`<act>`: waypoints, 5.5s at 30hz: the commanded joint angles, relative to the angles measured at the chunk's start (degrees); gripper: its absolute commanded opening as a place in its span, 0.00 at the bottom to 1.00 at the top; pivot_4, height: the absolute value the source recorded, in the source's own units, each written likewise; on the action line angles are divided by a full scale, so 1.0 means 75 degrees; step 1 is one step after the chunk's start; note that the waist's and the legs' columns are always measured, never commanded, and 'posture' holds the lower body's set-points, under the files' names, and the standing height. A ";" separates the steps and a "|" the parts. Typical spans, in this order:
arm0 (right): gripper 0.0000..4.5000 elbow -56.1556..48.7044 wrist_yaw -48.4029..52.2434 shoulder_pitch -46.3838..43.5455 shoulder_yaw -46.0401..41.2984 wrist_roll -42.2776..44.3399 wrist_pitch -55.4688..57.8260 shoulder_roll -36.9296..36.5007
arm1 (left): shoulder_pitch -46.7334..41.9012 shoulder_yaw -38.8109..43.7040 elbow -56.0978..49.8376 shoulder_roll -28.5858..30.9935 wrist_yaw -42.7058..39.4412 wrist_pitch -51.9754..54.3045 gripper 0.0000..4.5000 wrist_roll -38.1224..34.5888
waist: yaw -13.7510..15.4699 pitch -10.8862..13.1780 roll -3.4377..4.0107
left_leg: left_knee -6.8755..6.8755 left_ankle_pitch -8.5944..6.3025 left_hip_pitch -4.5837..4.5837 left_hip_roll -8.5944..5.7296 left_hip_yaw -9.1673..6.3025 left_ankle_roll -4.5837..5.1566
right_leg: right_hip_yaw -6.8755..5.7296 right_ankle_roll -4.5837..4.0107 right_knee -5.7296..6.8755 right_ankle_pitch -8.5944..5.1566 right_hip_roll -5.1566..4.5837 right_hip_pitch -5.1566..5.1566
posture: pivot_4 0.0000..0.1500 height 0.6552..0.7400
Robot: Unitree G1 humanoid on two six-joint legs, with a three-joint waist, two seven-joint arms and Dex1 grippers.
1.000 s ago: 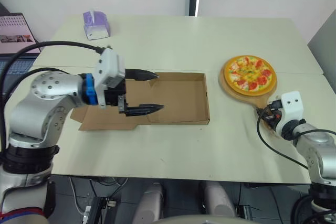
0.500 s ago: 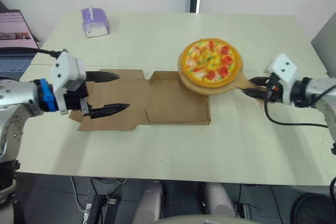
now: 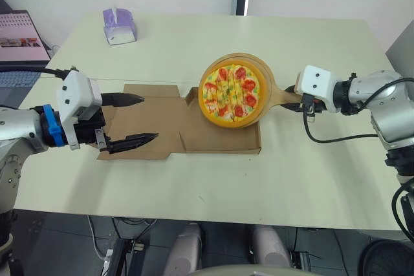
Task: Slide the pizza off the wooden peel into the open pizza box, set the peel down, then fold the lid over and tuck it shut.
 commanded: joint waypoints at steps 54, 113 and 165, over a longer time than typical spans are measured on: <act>1.00 -0.3567 -0.2512 0.6247 -0.6179 0.2451 0.5383 0.0340 | -0.3017 -0.3180 0.0043 -0.2331 -0.0194 -0.0202 1.00 0.0051 | -0.0007 -0.0008 0.0010 | 0.0106 -0.0004 0.0020 -0.0019 0.0024 0.0010 | 0.0024 -0.0003 0.0091 0.0008 0.0015 0.0020 | 1.00 1.00; 1.00 -0.0690 0.2440 -0.0780 -0.0677 0.2735 0.1165 0.1191 | 0.3328 0.1589 -0.0663 -0.5989 1.2068 -0.0713 1.00 -0.8230 | 0.0070 -0.0043 -0.0009 | 0.0111 -0.0056 0.0028 -0.0008 0.0136 0.0055 | 0.0161 0.0053 -0.0028 0.0064 0.0008 0.0010 | 1.00 1.00; 0.01 0.4343 -0.1015 -0.0983 0.0624 -0.2020 -0.3100 0.1431 | -0.2713 -0.1526 0.4007 -0.2104 0.4544 0.1317 0.00 -0.1383 | 0.0050 -0.0038 -0.0031 | 0.0102 -0.0037 0.0023 -0.0022 0.0173 0.0022 | 0.0166 0.0051 -0.0021 0.0075 0.0026 -0.0011 | 1.00 1.00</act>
